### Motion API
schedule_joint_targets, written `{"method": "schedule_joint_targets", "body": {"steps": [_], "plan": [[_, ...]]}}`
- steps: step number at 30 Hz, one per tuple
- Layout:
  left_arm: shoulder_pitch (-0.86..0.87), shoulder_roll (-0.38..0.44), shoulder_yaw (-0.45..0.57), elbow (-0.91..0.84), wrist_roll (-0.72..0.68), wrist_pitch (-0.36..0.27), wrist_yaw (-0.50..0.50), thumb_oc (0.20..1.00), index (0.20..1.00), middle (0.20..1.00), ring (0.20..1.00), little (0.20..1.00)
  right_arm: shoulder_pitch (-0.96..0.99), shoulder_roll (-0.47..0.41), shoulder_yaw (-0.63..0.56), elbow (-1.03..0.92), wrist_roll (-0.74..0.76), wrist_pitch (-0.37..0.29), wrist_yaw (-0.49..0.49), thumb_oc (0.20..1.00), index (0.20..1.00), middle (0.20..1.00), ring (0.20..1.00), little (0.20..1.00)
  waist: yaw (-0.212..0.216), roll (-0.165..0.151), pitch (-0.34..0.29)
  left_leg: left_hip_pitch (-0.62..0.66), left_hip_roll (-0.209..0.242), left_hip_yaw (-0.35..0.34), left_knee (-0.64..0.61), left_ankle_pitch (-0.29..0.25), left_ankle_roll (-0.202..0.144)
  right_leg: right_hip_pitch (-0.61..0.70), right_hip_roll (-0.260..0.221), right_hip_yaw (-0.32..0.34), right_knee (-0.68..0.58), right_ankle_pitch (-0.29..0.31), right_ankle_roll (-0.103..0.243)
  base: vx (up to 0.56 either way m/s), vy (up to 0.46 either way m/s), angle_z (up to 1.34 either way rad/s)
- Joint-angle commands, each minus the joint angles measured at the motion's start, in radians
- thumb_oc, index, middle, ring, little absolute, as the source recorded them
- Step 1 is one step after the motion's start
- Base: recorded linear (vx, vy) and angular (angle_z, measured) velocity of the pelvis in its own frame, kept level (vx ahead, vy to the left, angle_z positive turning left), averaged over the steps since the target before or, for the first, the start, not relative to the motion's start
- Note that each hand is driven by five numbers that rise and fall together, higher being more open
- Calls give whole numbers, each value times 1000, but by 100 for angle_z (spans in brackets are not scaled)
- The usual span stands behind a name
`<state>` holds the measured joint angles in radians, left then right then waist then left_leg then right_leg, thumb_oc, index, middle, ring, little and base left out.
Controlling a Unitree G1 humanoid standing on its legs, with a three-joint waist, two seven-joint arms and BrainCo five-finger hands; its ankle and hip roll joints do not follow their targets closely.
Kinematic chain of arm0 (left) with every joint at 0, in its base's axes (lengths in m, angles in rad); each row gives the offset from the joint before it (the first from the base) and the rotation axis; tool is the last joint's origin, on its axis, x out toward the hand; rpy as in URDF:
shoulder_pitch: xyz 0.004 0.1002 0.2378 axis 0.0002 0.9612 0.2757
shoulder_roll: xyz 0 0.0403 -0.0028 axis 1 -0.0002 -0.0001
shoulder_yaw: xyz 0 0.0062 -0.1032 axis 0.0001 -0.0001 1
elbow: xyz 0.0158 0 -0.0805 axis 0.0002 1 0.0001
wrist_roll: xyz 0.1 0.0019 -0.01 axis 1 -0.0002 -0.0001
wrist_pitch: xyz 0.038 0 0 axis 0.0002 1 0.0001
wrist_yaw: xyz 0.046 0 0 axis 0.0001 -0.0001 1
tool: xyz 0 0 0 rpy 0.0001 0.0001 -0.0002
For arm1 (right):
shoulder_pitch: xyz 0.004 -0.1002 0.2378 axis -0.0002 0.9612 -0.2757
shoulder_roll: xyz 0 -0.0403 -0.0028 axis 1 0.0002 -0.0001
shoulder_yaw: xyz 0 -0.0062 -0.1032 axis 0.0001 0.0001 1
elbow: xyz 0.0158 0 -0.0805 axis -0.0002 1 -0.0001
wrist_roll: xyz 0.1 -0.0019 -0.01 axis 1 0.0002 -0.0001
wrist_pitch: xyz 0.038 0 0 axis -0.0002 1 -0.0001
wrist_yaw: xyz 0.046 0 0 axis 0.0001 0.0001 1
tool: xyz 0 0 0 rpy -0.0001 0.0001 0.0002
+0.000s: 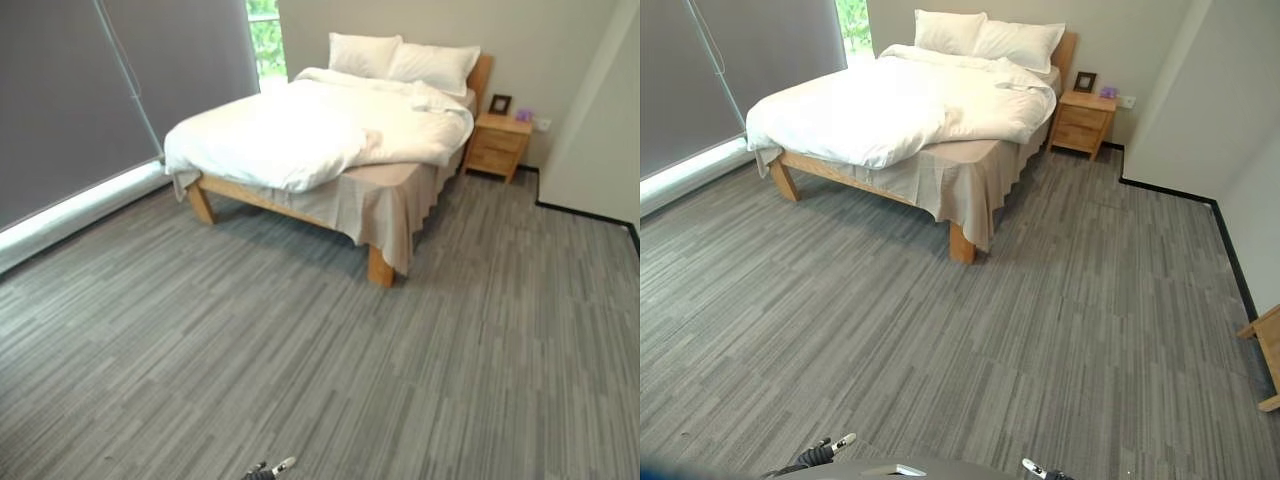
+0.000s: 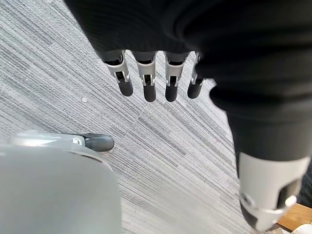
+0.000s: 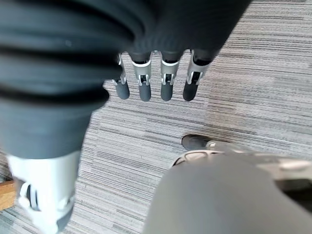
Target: Making the bed.
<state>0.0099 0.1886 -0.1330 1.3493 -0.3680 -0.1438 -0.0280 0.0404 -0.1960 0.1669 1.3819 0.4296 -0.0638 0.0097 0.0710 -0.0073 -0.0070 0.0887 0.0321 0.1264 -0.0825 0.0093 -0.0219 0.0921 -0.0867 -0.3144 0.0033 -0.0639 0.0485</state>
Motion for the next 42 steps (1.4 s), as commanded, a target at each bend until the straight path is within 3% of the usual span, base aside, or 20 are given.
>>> {"method": "schedule_joint_targets", "body": {"steps": [1, 3, 5, 8, 10, 11, 13, 16, 19, 22, 27, 29, 31, 33, 34, 35, 36, 38, 39, 42], "plan": [[-64, -17, 10, 69, 66, -11, -7, 1000, 1000, 1000, 1000, 1000, -70, 18, 22, 41, -43, -1, 10, 1000, 1000, 1000, 1000, 1000, 17, -63, 9, 17, -34, -47, -5, 1, -3, 35, -49, 52, -91, 98, 74, 0, 0, 0], [-63, -17, 4, 72, 82, -11, -9, 1000, 1000, 1000, 1000, 1000, -71, 18, 22, 44, -45, -1, 8, 1000, 1000, 1000, 1000, 1000, 15, -63, 7, 19, -34, -45, -5, 0, -3, 37, -49, 54, -91, 98, 74, 0, 0, 0], [-66, -1, 13, 79, 57, -6, -25, 1000, 1000, 1000, 1000, 1000, -77, 15, -28, 13, 135, -4, 49, 1000, 1000, 1000, 1000, 1000, 10, -61, 2, 26, -34, -38, -5, -5, -4, 39, -49, 60, -91, 97, 75, 30, 12, -6], [-100, 75, 40, -43, -39, -30, -7, 1000, 1000, 1000, 1000, 1000, -88, -33, -36, -239, 217, -45, 45, 1000, 1000, 1000, 1000, 1000, -10, -56, 9, 32, -32, -22, -5, -6, -10, 37, -46, 76, -91, 100, 78, -7, 9, -13], [-141, 127, 51, -123, -62, -30, 27, 1000, 1000, 1000, 1000, 1000, -96, -86, -39, -419, 187, -55, 14, 1000, 1000, 1000, 1000, 1000, -23, -51, 8, 25, -31, -15, -5, -2, -11, 25, -46, 85, -91, 107, 81, -34, 26, -23], [-179, 180, 33, -301, -94, -27, 51, 1000, 1000, 1000, 1000, 1000, -111, -146, -46, -610, 149, -58, -10, 1000, 1000, 1000, 1000, 1000, -34, -41, 19, 27, -31, -10, -5, 0, -12, 24, -44, 90, -91, 113, 85, -37, 29, -12], [-187, 213, 18, -406, -84, -20, 53, 1000, 1000, 1000, 1000, 1000, -120, -181, -49, -681, 115, -59, -17, 1000, 1000, 1000, 1000, 1000, -36, -38, 20, 21, -31, -11, -5, 3, -11, 18, -44, 89, -91, 117, 87, -30, 19, -7], [-114, 290, 15, -843, -167, -26, 47, 1000, 1000, 1000, 1000, 1000, -98, -236, -77, -926, 80, -69, -27, 1000, 1000, 1000, 1000, 1000, -31, -34, 28, 13, -33, -18, -5, 7, -7, 12, -47, 81, -91, 121, 91, -9, 14, -7], [-46, 303, 17, -1023, -177, -29, 22, 1000, 1000, 1000, 1000, 1000, -81, -259, -67, -1034, 41, -77, -9, 1000, 1000, 1000, 1000, 1000, -24, -38, 36, 13, -35, -24, -5, 4, -4, 14, -51, 79, -91, 120, 92, 0, 0, 0], [-26, 267, 10, -1053, -189, -28, 17, 1000, 1000, 1000, 1000, 1000, -65, -256, -39, -1067, 15, -71, 15, 1000, 1000, 1000, 1000, 1000, -18, -43, 42, 16, -38, -25, -5, -2, -1, 17, -54, 77, -91, 116, 93, 39, 25, 1], [-59, 252, 15, -1036, -159, -7, 59, 1000, 1000, 1000, 1000, 1000, -61, -192, -28, -1060, 173, -63, 20, 1000, 1000, 1000, 1000, 1000, -9, -47, 54, 10, -43, -23, -5, -4, 2, 16, -60, 74, -91, 113, 96, 27, 19, 0], [-57, 258, 31, -1058, -155, -12, 66, 1000, 1000, 1000, 1000, 1000, -68, -185, -32, -1085, 172, -76, 24, 1000, 1000, 1000, 1000, 1000, -6, -46, 65, 2, -48, -22, -2, -7, 6, 8, -68, 74, -91, 117, 101, 4, 84, -1], [-65, 260, 36, -1062, -149, -19, 72, 1000, 1000, 1000, 1000, 1000, -93, -185, -31, -1090, 160, -87, 11, 1000, 1000, 1000, 1000, 1000, -3, -41, 85, -16, -56, -17, 18, -20, 21, -35, -83, 92, -24, 108, 107, -37, 120, -6], [-65, 259, 37, -1072, -146, -19, 76, 1000, 1000, 1000, 1000, 1000, -105, -180, -26, -1093, 140, -89, 3, 1000, 1000, 1000, 1000, 1000, 2, -28, 106, -23, -61, -13, 28, -38, 44, -118, -104, 121, 123, 111, 122, -17, 131, -13], [-58, 256, 43, -1079, -144, -18, 79, 1000, 1000, 1000, 1000, 1000, -111, -174, -22, -1093, 118, -87, -4, 1000, 1000, 1000, 1000, 1000, 0, -23, 123, -15, -65, -4, 29, -47, 56, -170, -123, 129, 227, 152, 138, 97, 233, -28], [-49, 257, 53, -1091, -136, -14, 79, 1000, 1000, 1000, 1000, 1000, -109, -168, -18, -1122, 90, -83, -6, 1000, 1000, 1000, 1000, 1000, -13, -4, 151, 6, -62, 6, 27, -60, 71, -254, -134, 144, 416, 207, 155, 183, 215, -37], [-43, 258, 59, -1095, -130, -16, 78, 1000, 1000, 1000, 1000, 1000, -97, -163, -23, -1130, 80, -82, -6, 1000, 1000, 1000, 1000, 1000, -24, 1, 163, 25, -56, 5, 26, -70, 69, -301, -141, 141, 449, 226, 156, 288, 155, -33], [-33, 258, 72, -1109, -122, -13, 71, 1000, 1000, 1000, 1000, 1000, -76, -160, -39, -1150, 69, -74, 3, 1000, 1000, 1000, 1000, 1000, -44, 2, 166, 76, -45, 17, 4, -86, 49, -343, -178, 94, 339, 231, 155, 457, -43, -6], [-39, 266, 79, -1117, -114, -16, 67, 1000, 1000, 1000, 1000, 1000, -60, -162, -52, -1158, 73, -76, 4, 1000, 1000, 1000, 1000, 1000, -70, -9, 167, 122, -42, 3, -5, -117, 19, -365, -195, 83, 184, 263, 166, 622, -171, 14], [-95, 267, 74, -1091, -119, -21, 69, 1000, 1000, 1000, 1000, 1000, -54, -162, -56, -1143, 74, -74, -1, 1000, 1000, 1000, 1000, 1000, -119, -9, 173, 212, 12, -23, -5, -151, -38, -405, -169, 76, -73, 335, 196, 660, -220, 36]]}}
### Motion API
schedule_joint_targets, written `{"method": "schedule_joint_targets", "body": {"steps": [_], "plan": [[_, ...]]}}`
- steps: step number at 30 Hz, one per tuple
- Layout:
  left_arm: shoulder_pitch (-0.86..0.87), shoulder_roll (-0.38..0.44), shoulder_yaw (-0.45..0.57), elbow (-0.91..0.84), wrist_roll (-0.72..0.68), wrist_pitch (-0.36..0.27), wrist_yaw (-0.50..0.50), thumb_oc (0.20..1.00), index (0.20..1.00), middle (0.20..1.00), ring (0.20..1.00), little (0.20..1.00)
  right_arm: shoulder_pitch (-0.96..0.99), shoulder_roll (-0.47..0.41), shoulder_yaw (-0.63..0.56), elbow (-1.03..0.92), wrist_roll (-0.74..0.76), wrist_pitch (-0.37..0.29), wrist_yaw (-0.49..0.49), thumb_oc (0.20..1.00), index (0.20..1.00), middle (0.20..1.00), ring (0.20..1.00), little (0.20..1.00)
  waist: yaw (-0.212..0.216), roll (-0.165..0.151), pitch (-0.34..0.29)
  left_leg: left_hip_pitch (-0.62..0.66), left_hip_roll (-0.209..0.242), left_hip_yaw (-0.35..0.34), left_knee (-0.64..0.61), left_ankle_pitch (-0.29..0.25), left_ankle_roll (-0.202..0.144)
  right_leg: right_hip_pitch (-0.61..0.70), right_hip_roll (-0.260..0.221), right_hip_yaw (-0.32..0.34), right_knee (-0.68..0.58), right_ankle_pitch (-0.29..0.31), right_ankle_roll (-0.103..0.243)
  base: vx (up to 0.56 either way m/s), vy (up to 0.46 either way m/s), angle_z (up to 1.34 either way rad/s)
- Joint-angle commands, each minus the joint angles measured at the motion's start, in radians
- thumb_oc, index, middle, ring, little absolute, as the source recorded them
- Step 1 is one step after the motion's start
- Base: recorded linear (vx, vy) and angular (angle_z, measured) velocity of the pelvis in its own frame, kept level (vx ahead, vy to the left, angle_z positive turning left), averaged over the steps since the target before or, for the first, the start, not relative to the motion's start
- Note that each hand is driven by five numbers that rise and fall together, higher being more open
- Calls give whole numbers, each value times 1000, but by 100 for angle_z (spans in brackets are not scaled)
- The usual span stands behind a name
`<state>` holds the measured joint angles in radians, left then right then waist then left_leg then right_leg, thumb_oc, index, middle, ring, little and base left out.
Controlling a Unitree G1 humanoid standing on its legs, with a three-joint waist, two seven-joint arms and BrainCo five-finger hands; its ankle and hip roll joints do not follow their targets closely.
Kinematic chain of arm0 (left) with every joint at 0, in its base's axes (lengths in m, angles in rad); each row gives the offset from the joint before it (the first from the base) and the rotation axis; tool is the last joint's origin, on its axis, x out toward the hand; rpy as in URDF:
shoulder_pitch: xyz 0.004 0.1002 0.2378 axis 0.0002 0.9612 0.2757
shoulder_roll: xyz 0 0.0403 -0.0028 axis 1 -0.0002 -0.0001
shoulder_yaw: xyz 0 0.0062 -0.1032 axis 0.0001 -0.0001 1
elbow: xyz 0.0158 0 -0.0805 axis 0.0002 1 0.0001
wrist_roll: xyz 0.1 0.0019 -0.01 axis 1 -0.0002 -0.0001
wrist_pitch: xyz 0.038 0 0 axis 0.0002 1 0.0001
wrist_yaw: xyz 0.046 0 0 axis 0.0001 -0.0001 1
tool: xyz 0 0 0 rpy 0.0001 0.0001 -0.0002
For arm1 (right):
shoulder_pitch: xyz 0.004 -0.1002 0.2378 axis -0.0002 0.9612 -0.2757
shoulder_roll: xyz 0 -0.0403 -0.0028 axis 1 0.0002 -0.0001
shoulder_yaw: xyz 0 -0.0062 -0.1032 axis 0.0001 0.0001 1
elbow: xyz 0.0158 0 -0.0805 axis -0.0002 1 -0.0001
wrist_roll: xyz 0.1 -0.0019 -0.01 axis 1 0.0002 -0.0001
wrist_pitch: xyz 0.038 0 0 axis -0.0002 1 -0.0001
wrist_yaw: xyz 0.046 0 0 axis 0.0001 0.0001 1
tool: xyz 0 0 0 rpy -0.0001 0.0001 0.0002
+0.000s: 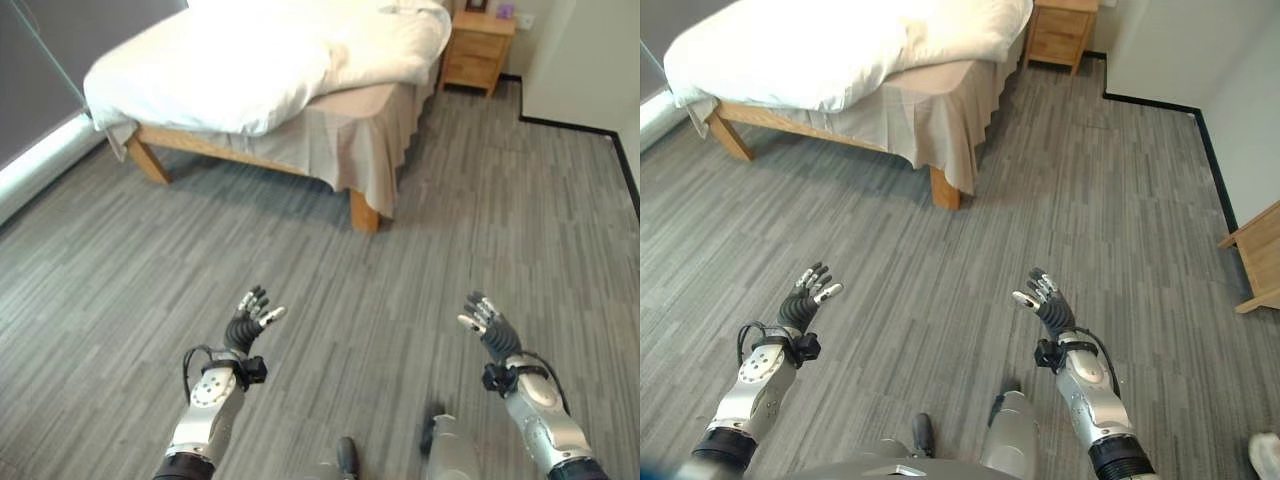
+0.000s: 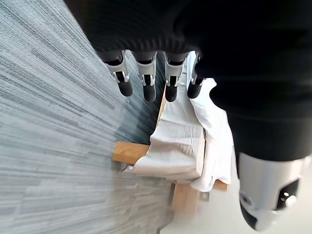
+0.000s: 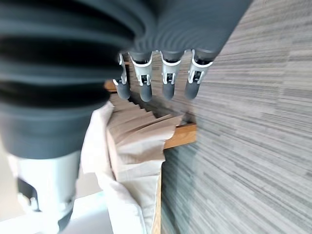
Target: Making the bed.
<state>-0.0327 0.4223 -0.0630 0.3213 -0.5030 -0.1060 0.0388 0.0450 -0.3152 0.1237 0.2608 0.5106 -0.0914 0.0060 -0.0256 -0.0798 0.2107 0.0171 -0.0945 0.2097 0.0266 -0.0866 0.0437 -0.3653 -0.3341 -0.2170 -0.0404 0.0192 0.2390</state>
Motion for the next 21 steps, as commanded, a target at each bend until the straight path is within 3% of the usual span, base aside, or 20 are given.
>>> {"method": "schedule_joint_targets", "body": {"steps": [1, 3, 4, 5, 6, 7, 8, 9, 10, 11, 12, 13, 14, 16, 17, 19, 20, 21], "plan": [[-83, 16, -2, -48, 14, -57, 4, 1000, 1000, 1000, 1000, 1000, -48, -35, -15, -35, 0, -39, 8, 1000, 1000, 1000, 1000, 1000, -42, 58, -56, 327, 162, -113, -114, -62, -127, 16, 75, -48, -47, 254, 16, 581, -212, 33], [-91, 8, -3, -45, 29, -61, 7, 1000, 1000, 1000, 1000, 1000, -42, -35, -15, -41, 0, -39, 20, 1000, 1000, 1000, 1000, 1000, -57, 61, -68, 360, 175, -121, -114, -60, -137, 15, 79, -74, -43, 277, 20, 557, -201, 25], [-78, 6, -9, -66, 30, -54, -5, 1000, 1000, 1000, 1000, 1000, -20, -38, -28, -60, -1, -32, 29, 1000, 1000, 1000, 1000, 1000, -58, 69, -81, 373, 196, -136, -106, -18, -152, 43, 96, -84, -29, 257, 6, 939, -396, 53], [-52, -4, -22, -92, 30, -49, -15, 1000, 1000, 1000, 1000, 1000, -16, -44, -14, -47, 12, -28, 43, 1000, 1000, 1000, 1000, 1000, -66, 79, -89, 351, 251, -147, 54, 134, -185, 75, 143, -91, 23, 243, -49, 678, -313, 45], [-52, -3, -22, -92, 30, -49, -15, 1000, 1000, 1000, 1000, 1000, -16, -44, -14, -47, 12, -28, 43, 1000, 1000, 1000, 1000, 1000, -69, 77, -91, 347, 249, -151, 53, 137, -185, 73, 139, -93, 23, 243, -50, 880, -508, 38], [-33, -17, -22, -99, 17, -40, -17, 1000, 1000, 1000, 1000, 1000, -31, -54, 5, -28, 21, -29, 42, 1000, 1000, 1000, 1000, 1000, -54, 72, -101, 248, 283, -147, 350, 342, -212, 129, 183, -111, 48, 183, -115, 417, -286, 32], [-33, -17, -21, -99, 17, -39, -17, 1000, 1000, 1000, 1000, 1000, -32, -53, 5, -28, 21, -29, 43, 1000, 1000, 1000, 1000, 1000, -58, 69, -104, 242, 281, -151, 351, 344, -212, 126, 179, -113, 48, 183, -115, 649, -479, 36], [-24, -21, -13, -112, 7, -30, -16, 1000, 1000, 1000, 1000, 1000, -52, -63, 18, -31, 26, -26, 40, 1000, 1000, 1000, 1000, 1000, -36, 49, -93, 155, 289, -131, 498, 380, -204, 184, 193, -127, 37, 159, -148, 421, -380, 14], [-18, -23, -13, -126, -4, -32, -20, 1000, 1000, 1000, 1000, 1000, -63, -67, 27, -30, 46, -32, 40, 1000, 1000, 1000, 1000, 1000, -10, 29, -75, 85, 288, -111, 639, 382, -190, 239, 212, -125, 25, 123, -179, 859, -617, -42], [-19, -25, -28, -137, -22, -35, -29, 1000, 1000, 1000, 1000, 1000, -100, -86, 45, -10, 49, -31, 36, 1000, 1000, 1000, 1000, 1000, 62, -1, -37, -60, 230, -104, 779, 289, -167, 336, 224, -98, -9, 76, -193, 626, -419, -72], [-20, -24, -28, -137, -22, -35, -29, 1000, 1000, 1000, 1000, 1000, -102, -86, 44, -9, 49, -31, 37, 1000, 1000, 1000, 1000, 1000, 61, -3, -38, -64, 229, -105, 780, 290, -166, 334, 222, -99, -9, 77, -193, 823, -357, -73], [-27, -29, -41, -122, -33, -35, -39, 1000, 1000, 1000, 1000, 1000, -127, -97, 47, -2, 58, -30, 16, 1000, 1000, 1000, 1000, 1000, 101, -10, -24, -193, 221, -84, 752, 235, -149, 409, 240, -65, -38, 49, -199, 599, -165, -74], [-32, -32, -46, -110, -37, -37, -42, 1000, 1000, 1000, 1000, 1000, -128, -96, 40, -13, 75, -34, 9, 1000, 1000, 1000, 1000, 1000, 109, -9, -25, -250, 238, -62, 675, 229, -149, 445, 243, -63, -47, 31, -194, 603, -167, -60], [-33, -31, -47, -109, -37, -37, -42, 1000, 1000, 1000, 1000, 1000, -127, -96, 40, -13, 75, -34, 9, 1000, 1000, 1000, 1000, 1000, 109, -12, -27, -251, 235, -60, 670, 233, -147, 442, 240, -63, -47, 32, -193, 401, -20, -28], [-27, -36, -55, -90, -32, -43, -49, 1000, 1000, 1000, 1000, 1000, -137, -90, 24, -44, 107, -61, 6, 1000, 1000, 1000, 1000, 1000, 134, 15, -44, -275, 241, 9, 313, 270, -151, 515, 268, -64, -47, -33, -180, 743, 14, -26], [-18, -35, -63, -84, -29, -44, -51, 1000, 1000, 1000, 1000, 1000, -137, -87, 27, -37, 94, -58, 5, 1000, 1000, 1000, 1000, 1000, 144, 15, -53, -271, 216, -14, 269, 259, -137, 533, 267, -59, -47, -41, -178, 762, 34, -34], [25, -39, -47, -93, -10, -50, -53, 1000, 1000, 1000, 1000, 1000, -171, -78, 51, -25, 65, -60, 17, 1000, 1000, 1000, 1000, 1000, 196, 27, -89, -275, 133, -74, -59, 297, -126, 597, 299, -45, -47, -85, -157, 849, 54, -25], [40, -37, -44, -107, -3, -49, -53, 1000, 1000, 1000, 1000, 1000, -185, -77, 53, -15, 50, -55, 19, 1000, 1000, 1000, 1000, 1000, 208, 26, -101, -271, 127, -66, -83, 311, -130, 635, 304, -32, -47, -97, -156, 1078, 66, -22]]}}
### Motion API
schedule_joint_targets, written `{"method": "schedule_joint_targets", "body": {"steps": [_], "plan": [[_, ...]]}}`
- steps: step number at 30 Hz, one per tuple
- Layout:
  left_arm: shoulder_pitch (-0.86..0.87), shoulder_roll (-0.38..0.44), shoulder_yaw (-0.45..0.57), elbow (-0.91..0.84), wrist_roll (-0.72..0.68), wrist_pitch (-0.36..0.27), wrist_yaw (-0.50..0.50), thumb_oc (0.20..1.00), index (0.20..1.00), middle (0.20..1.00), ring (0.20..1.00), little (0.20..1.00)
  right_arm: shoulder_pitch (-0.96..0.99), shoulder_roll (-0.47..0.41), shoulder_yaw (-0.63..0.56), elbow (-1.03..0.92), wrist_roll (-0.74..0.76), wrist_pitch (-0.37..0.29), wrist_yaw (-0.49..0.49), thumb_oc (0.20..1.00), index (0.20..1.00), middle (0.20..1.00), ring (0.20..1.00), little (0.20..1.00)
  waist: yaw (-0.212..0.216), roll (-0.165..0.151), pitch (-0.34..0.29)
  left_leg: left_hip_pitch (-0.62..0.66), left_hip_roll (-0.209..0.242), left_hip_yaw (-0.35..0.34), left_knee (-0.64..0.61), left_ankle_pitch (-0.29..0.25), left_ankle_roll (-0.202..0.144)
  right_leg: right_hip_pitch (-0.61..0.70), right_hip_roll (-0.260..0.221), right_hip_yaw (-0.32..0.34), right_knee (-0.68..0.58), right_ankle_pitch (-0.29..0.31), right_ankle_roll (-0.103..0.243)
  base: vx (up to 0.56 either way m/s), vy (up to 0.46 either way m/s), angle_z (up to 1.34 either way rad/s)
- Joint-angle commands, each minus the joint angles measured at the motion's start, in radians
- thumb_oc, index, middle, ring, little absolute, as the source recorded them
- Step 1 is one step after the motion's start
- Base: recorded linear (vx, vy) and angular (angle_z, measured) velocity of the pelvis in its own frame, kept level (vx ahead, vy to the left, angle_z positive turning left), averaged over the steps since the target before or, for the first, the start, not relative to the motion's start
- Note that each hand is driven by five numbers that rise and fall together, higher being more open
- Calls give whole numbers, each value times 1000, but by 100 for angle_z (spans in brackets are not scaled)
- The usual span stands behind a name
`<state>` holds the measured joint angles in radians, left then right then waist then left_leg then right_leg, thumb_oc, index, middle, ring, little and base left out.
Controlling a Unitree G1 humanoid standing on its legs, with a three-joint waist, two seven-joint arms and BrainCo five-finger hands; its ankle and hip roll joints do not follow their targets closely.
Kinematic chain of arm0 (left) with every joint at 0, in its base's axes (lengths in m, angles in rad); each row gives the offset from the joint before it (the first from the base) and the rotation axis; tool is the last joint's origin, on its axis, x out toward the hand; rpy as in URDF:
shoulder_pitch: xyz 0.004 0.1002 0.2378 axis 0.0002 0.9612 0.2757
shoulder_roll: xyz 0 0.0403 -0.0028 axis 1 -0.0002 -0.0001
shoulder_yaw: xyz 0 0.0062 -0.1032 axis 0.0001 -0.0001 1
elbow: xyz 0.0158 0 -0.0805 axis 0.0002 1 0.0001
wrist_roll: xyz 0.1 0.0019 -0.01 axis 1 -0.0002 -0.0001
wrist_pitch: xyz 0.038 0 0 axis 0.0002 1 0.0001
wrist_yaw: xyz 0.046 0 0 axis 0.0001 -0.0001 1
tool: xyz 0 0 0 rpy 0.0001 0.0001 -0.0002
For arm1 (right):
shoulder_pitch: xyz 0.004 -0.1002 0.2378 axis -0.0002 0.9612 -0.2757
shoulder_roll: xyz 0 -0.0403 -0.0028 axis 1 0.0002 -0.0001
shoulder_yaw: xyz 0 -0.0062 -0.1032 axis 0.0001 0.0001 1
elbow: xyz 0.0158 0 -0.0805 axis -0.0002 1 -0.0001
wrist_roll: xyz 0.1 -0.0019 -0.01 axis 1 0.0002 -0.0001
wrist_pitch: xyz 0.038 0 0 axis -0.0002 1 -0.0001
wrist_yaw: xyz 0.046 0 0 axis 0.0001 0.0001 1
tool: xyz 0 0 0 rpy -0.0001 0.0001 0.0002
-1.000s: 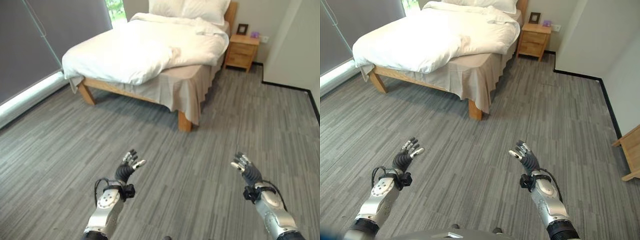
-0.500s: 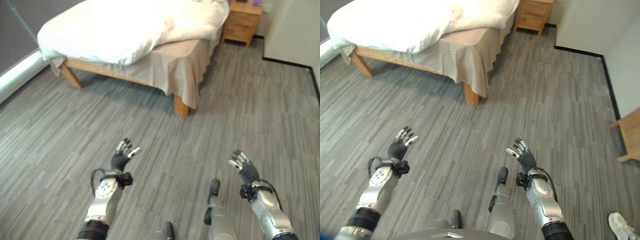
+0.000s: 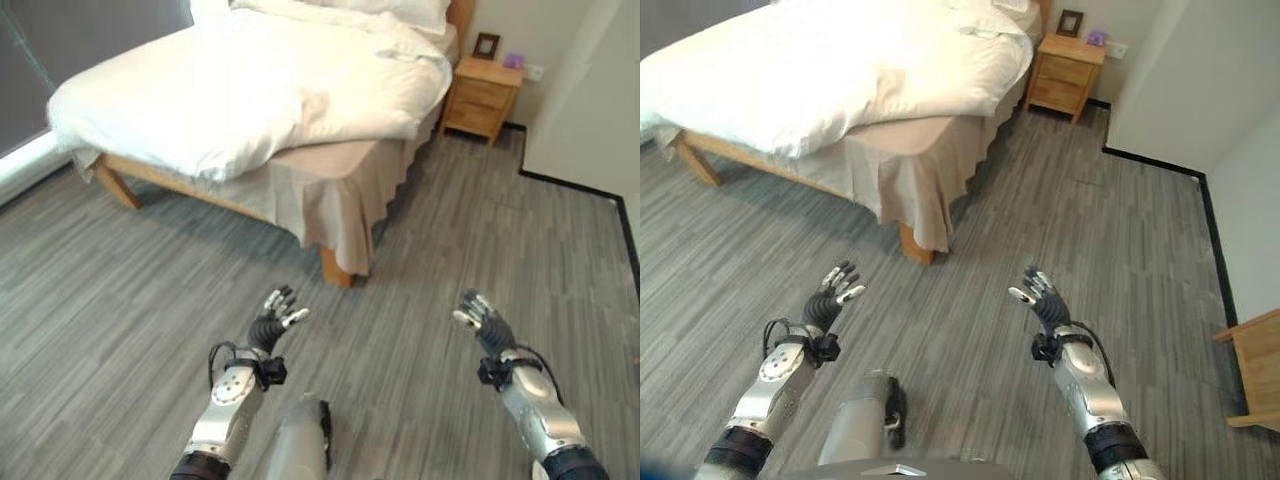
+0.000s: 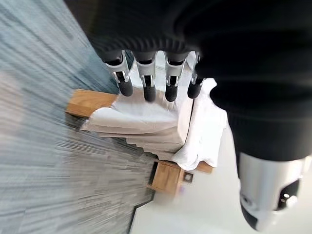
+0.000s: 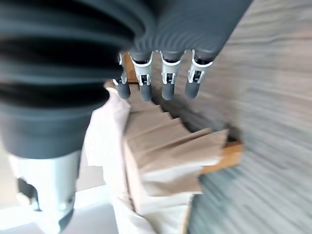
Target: Making the bed.
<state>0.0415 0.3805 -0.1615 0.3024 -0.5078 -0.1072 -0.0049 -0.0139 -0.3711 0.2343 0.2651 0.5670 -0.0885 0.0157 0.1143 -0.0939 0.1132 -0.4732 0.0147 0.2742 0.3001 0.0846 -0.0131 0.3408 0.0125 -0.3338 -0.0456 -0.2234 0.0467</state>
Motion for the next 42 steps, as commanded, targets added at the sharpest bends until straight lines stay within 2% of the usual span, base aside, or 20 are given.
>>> {"method": "schedule_joint_targets", "body": {"steps": [1, 2, 3, 4, 5, 7, 8, 10, 12, 13, 14, 15, 16, 19, 20, 22, 26, 28, 35, 42], "plan": [[-23, 16, 69, -108, 13, -43, -10, 1000, 1000, 1000, 1000, 1000, -137, -16, -56, -19, -19, -49, 10, 1000, 1000, 1000, 1000, 1000, 73, 35, -16, 225, 14, -88, -351, 149, -65, -46, -43, 95, -32, 150, 47, 704, 29, -41], [8, 25, 96, -148, 18, -48, -13, 1000, 1000, 1000, 1000, 1000, -151, -1, -52, -30, -17, -42, 20, 1000, 1000, 1000, 1000, 1000, 93, 24, -29, 250, 0, -88, -313, 114, -34, -38, -51, 111, 21, 136, 59, 650, 52, -98], [13, 24, 89, -146, 10, -54, -24, 1000, 1000, 1000, 1000, 1000, -150, 17, -36, -28, -20, -48, 35, 1000, 1000, 1000, 1000, 1000, 104, 14, -34, 259, -19, -87, -292, 102, -8, -49, -75, 105, 97, 179, 81, 799, 172, -90], [19, 31, 93, -173, -7, -53, -44, 1000, 1000, 1000, 1000, 1000, -144, 39, -28, -17, -38, -48, 44, 1000, 1000, 1000, 1000, 1000, 125, -10, -34, 296, -62, -83, -249, 38, 53, -146, -149, 123, 464, 442, 175, 541, 164, -45], [19, 31, 93, -174, -7, -52, -44, 1000, 1000, 1000, 1000, 1000, -144, 38, -28, -17, -38, -48, 44, 1000, 1000, 1000, 1000, 1000, 128, -9, -37, 292, -59, -80, -248, 38, 54, -152, -147, 127, 464, 444, 174, 585, 203, 32], [9, 17, 107, -190, -66, -68, -51, 1000, 1000, 1000, 1000, 1000, -138, 60, -35, -9, -10, -48, 48, 1000, 1000, 1000, 1000, 1000, 101, 22, -10, 391, -52, -106, -248, -15, 85, -269, -192, 136, 685, 516, 172, 499, 139, 33], [-1, 11, 124, -191, -101, -83, -52, 1000, 1000, 1000, 1000, 1000, -140, 64, -40, 1, -15, -53, 44, 1000, 1000, 1000, 1000, 1000, 80, 45, 3, 435, -46, -133, -256, -34, 97, -354, -198, 133, 750, 465, 149, 603, 70, 21], [-4, -5, 157, -205, -162, -95, -65, 1000, 1000, 1000, 1000, 1000, -125, 61, -57, -14, -22, -52, 43, 1000, 1000, 1000, 1000, 1000, 42, 62, 12, 516, -43, -188, -273, -55, 94, -432, -241, 119, 683, 390, 122, 567, -71, 44], [7, -17, 188, -237, -259, -106, -112, 1000, 1000, 1000, 1000, 1000, -80, 37, -104, -37, -21, -57, 60, 1000, 1000, 1000, 1000, 1000, 7, 53, 6, 568, -53, -269, -287, -64, 61, -464, -230, 177, 389, 367, 109, 624, -270, 166], [15, -28, 204, -234, -296, -114, -130, 1000, 1000, 1000, 1000, 1000, -51, 17, -129, -62, -40, -59, 64, 1000, 1000, 1000, 1000, 1000, -16, 46, 4, 592, -47, -308, -294, -76, 42, -442, -206, 220, 232, 362, 118, 807, -429, 210], [-9, -26, 231, -232, -312, -143, -145, 1000, 1000, 1000, 1000, 1000, -10, -39, -191, -116, -88, -72, 69, 1000, 1000, 1000, 1000, 1000, -52, 26, 7, 619, -31, -367, -303, -102, 21, -434, -160, 360, 28, 362, 165, 831, -518, 235], [-18, -43, 249, -251, -290, -159, -139, 1000, 1000, 1000, 1000, 1000, 13, -76, -266, -149, -122, -87, 48, 1000, 1000, 1000, 1000, 1000, -43, 0, -5, 615, -15, -413, -299, -99, -14, -385, -161, 347, 18, 380, 170, 626, -419, 234], [-17, -43, 248, -251, -289, -159, -140, 1000, 1000, 1000, 1000, 1000, 14, -76, -267, -149, -122, -87, 49, 1000, 1000, 1000, 1000, 1000, -45, 0, -5, 614, -16, -416, -297, -100, -14, -382, -162, 344, 15, 381, 170, 431, -328, 277], [-15, -60, 274, -185, -295, -159, -127, 1000, 1000, 1000, 1000, 1000, 13, -157, -350, -186, -118, -107, 32, 1000, 1000, 1000, 1000, 1000, -65, -27, 10, 527, 12, -354, -135, -112, -45, -320, -165, 270, 2, 332, 124, 288, -286, 198], [-22, -91, 257, -151, -343, -138, -129, 1000, 1000, 1000, 1000, 1000, -23, -287, -450, -156, -188, -104, -49, 1000, 1000, 1000, 1000, 1000, -70, -34, 10, 466, 60, -194, -201, -83, -55, -264, -184, 137, -42, 315, 111, 125, -225, 225], [-17, -83, 245, -146, -336, -132, -132, 1000, 1000, 1000, 1000, 1000, -48, -328, -460, -146, -182, -107, -53, 1000, 1000, 1000, 1000, 1000, -70, -26, 1, 461, 56, -161, -260, -64, -48, -265, -174, 111, -42, 303, 115, 97, -132, 286], [44, -56, 231, -147, -361, -127, -139, 1000, 1000, 1000, 1000, 1000, -292, -554, -304, 72, -259, -61, -12, 1000, 1000, 1000, 1000, 1000, -31, -22, -35, 511, 34, -205, -387, -28, -52, -260, -141, 101, -42, 285, 102, 175, -71, 22], [66, -25, 195, -152, -383, -114, -158, 1000, 1000, 1000, 1000, 1000, -580, -670, -55, 270, -406, -25, -12, 1000, 1000, 1000, 1000, 1000, -5, -20, -45, 509, 35, -205, -387, -28, -59, -268, -137, 103, -42, 286, 102, 111, -17, -21], [66, 6, 165, -140, -416, -104, -148, 1000, 1000, 1000, 1000, 1000, -1048, -617, 273, 632, -506, 18, -38, 1000, 1000, 1000, 1000, 1000, 32, -5, -34, 472, 31, -226, -387, -20, -66, -301, -138, 93, -42, 290, 101, 18, -4, -19], [62, 37, 143, -142, -417, -99, -159, 1000, 1000, 1000, 1000, 1000, -1229, -560, 428, 736, -557, 6, -21, 1000, 1000, 1000, 1000, 1000, 62, 15, -11, 400, 21, -263, -387, 0, -69, -361, -142, 73, -42, 300, 101, -28, 1, 16]]}}
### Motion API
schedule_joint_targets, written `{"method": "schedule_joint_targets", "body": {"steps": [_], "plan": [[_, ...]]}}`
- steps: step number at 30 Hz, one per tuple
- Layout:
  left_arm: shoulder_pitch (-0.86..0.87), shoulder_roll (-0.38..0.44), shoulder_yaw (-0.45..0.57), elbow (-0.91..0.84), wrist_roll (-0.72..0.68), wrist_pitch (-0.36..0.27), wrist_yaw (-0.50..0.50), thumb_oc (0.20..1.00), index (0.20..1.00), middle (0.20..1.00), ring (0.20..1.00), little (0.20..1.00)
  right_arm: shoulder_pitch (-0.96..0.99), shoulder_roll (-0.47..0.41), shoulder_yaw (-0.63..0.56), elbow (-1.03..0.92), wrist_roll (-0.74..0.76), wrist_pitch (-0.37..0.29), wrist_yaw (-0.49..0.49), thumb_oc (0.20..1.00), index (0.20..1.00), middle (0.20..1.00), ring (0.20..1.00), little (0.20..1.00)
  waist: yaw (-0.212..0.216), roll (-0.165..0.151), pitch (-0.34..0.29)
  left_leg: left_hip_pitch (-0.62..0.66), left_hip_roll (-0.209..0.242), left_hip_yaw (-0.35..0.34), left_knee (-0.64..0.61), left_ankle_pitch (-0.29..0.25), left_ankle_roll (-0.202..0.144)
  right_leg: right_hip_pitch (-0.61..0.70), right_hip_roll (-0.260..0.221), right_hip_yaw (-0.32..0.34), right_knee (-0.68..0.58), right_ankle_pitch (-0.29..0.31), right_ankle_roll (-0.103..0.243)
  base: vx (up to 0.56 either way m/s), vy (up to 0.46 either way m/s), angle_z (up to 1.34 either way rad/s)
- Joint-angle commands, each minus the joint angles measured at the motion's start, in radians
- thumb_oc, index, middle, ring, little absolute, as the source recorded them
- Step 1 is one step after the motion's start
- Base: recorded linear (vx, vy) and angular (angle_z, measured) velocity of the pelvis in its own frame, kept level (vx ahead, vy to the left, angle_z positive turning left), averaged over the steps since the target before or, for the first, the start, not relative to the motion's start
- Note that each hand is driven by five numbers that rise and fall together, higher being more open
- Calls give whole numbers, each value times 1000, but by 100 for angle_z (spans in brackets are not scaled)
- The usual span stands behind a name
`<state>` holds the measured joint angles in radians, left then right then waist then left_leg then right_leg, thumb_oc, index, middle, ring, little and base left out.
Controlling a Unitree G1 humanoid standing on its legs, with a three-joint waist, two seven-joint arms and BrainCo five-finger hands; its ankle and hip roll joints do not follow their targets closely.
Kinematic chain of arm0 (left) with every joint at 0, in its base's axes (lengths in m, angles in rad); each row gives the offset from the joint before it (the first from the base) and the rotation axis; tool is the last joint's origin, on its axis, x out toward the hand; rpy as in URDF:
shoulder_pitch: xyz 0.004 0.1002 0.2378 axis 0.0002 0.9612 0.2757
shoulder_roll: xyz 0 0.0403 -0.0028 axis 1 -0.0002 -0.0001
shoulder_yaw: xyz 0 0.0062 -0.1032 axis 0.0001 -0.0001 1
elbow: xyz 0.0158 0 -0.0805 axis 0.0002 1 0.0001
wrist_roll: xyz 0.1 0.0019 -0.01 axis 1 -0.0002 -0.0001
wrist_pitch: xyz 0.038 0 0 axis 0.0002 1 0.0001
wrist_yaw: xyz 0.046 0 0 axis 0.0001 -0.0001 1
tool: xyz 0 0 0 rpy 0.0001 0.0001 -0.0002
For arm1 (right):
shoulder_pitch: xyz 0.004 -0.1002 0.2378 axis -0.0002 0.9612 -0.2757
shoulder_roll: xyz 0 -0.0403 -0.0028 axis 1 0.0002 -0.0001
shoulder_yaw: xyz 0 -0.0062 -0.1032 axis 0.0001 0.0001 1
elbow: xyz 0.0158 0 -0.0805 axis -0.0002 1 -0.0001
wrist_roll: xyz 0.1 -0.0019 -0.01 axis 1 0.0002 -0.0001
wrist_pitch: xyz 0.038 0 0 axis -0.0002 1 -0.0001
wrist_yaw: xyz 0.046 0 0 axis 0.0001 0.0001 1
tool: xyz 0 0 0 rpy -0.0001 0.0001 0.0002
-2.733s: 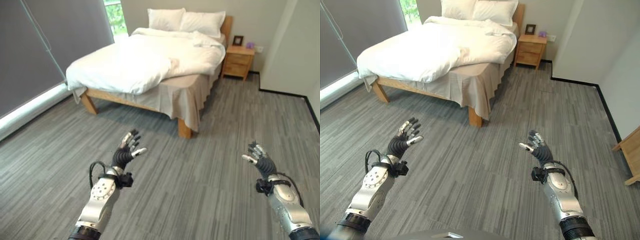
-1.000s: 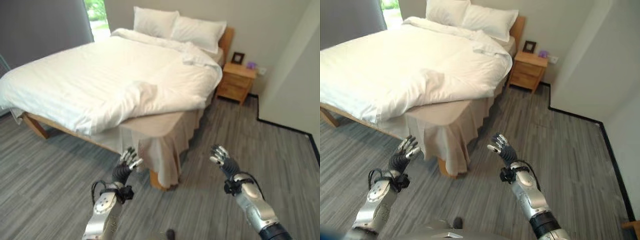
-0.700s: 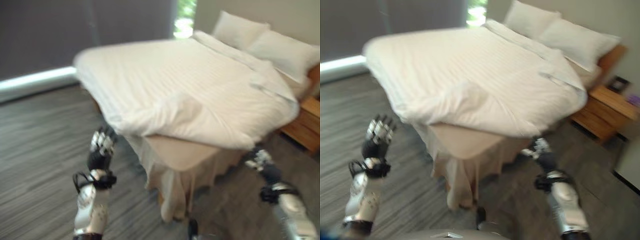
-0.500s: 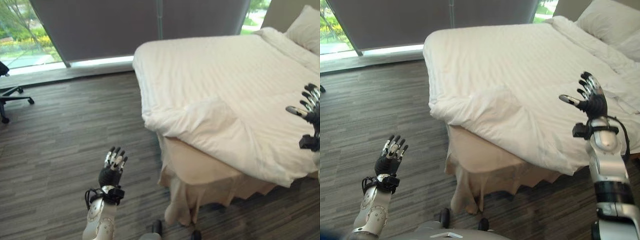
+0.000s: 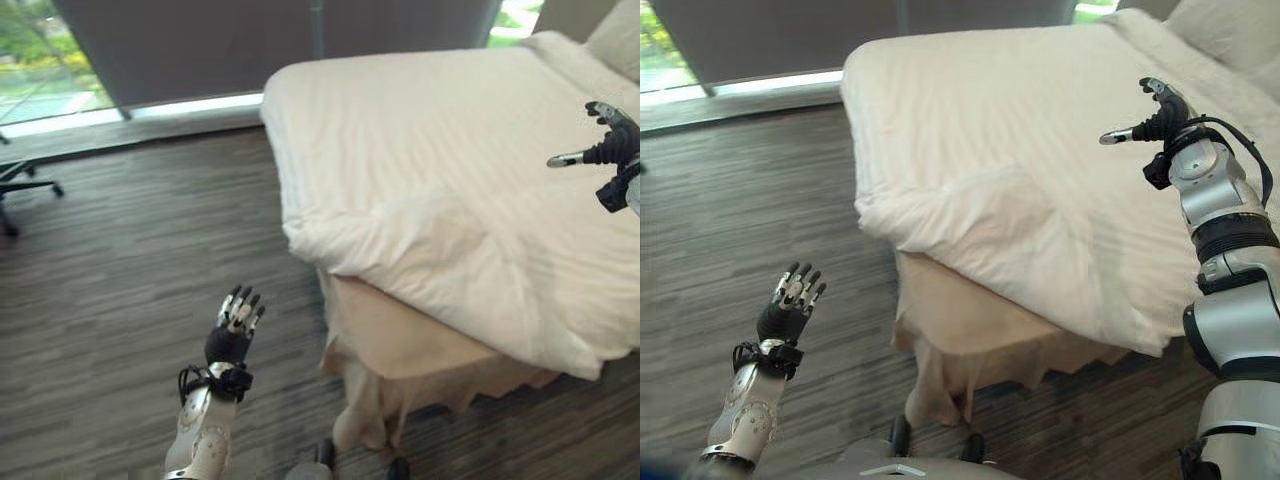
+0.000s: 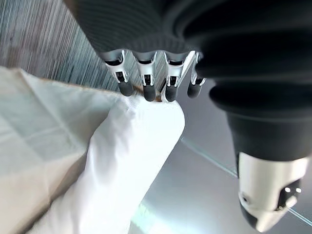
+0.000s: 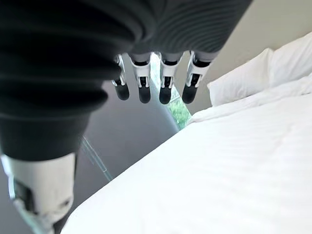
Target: Making the bed.
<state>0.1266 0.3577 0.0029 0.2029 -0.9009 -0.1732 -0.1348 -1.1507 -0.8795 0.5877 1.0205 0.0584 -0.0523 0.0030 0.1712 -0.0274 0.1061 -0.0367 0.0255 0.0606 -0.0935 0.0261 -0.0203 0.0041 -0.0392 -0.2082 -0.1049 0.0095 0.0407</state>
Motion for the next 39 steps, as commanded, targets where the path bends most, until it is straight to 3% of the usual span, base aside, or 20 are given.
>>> {"method": "schedule_joint_targets", "body": {"steps": [1, 4, 9, 12, 15, 21, 24, 26, 30, 35, 39], "plan": [[-23, 59, -21, -42, -24, -33, -29, 1000, 1000, 1000, 1000, 1000, -95, -52, 77, -18, -48, -31, -8, 1000, 1000, 1000, 1000, 1000, 4, -51, -5, -38, 10, -50, 6, 59, -62, -25, -90, -53, 18, 67, 106, -22, 2, 22], [-21, 77, -40, -29, -26, -23, -52, 1000, 1000, 1000, 1000, 1000, -163, -56, 231, 71, -147, -34, 70, 1000, 1000, 1000, 1000, 1000, 27, -44, 19, -101, 6, -76, 6, 76, -70, -79, -88, -72, 18, 74, 108, -31, -8, 15], [-25, 63, -45, -22, -74, -12, -65, 1000, 1000, 1000, 1000, 1000, -209, -51, 299, 170, -249, -22, 83, 1000, 1000, 1000, 1000, 1000, 48, -33, 47, -173, -4, -94, 6, 95, -73, -147, -90, -71, 18, 87, 109, -71, -3, 11], [-32, 31, -51, 10, -98, -19, -48, 1000, 1000, 1000, 1000, 1000, -276, -51, 404, 199, -361, -16, 117, 1000, 1000, 1000, 1000, 1000, 73, -11, 101, -274, -13, -106, 6, 118, -85, -253, -91, -56, 18, 108, 109, -111, 0, -5], [-68, 4, -85, -4, -71, -43, -7, 1000, 1000, 1000, 1000, 1000, -323, -59, 464, 167, -372, -18, 96, 1000, 1000, 1000, 1000, 1000, 93, 14, 167, -417, -16, -112, 6, 142, -99, -400, -87, -34, 18, 140, 112, -152, 5, -6], [-110, -45, -114, 13, -48, -57, 27, 1000, 1000, 1000, 1000, 1000, -338, -19, 502, 72, -364, -26, 95, 1000, 1000, 1000, 1000, 1000, 97, 29, 211, -533, -14, -113, 6, 165, -107, -519, -76, -11, 18, 160, 113, -39, -15, -11], [-142, -71, -132, 39, -33, -65, 54, 1000, 1000, 1000, 1000, 1000, -336, 66, 526, -29, -367, -27, 104, 1000, 1000, 1000, 1000, 1000, 95, 47, 245, -568, -12, -113, 6, 173, -110, -559, -75, 8, 18, 159, 108, 46, -5, -12], [-156, -82, -144, 42, -34, -66, 66, 1000, 1000, 1000, 1000, 1000, -305, 104, 526, -43, -387, -28, 106, 200, 200, 200, 200, 200, 95, 55, 250, -562, -16, -112, 6, 170, -108, -558, -78, 11, 18, 157, 105, 46, 11, -21], [-206, -100, -134, 62, -45, -81, 97, 1000, 1000, 1000, 1000, 1000, -155, 172, 509, -176, -509, -26, 106, 200, 200, 200, 200, 200, 80, 64, 256, -519, -25, -104, 6, 155, -104, -526, -84, 23, 18, 148, 103, 48, 40, -10], [-256, -119, -127, 112, -39, -98, 138, 1000, 1000, 1000, 1000, 1000, 19, 256, 418, -295, -537, -9, 83, 200, 200, 200, 200, 200, 47, 61, 259, -473, -29, -97, 6, 137, -99, -487, -90, 34, 18, 138, 103, 26, 23, -1], [-276, -135, -100, 136, -16, -120, 167, 1000, 1000, 1000, 1000, 1000, 243, 409, 340, -408, -529, -13, 92, 200, 200, 200, 200, 200, 9, 53, 253, -410, -31, -88, 6, 116, -92, -430, -99, 45, 18, 131, 102, 45, 45, -8]]}}
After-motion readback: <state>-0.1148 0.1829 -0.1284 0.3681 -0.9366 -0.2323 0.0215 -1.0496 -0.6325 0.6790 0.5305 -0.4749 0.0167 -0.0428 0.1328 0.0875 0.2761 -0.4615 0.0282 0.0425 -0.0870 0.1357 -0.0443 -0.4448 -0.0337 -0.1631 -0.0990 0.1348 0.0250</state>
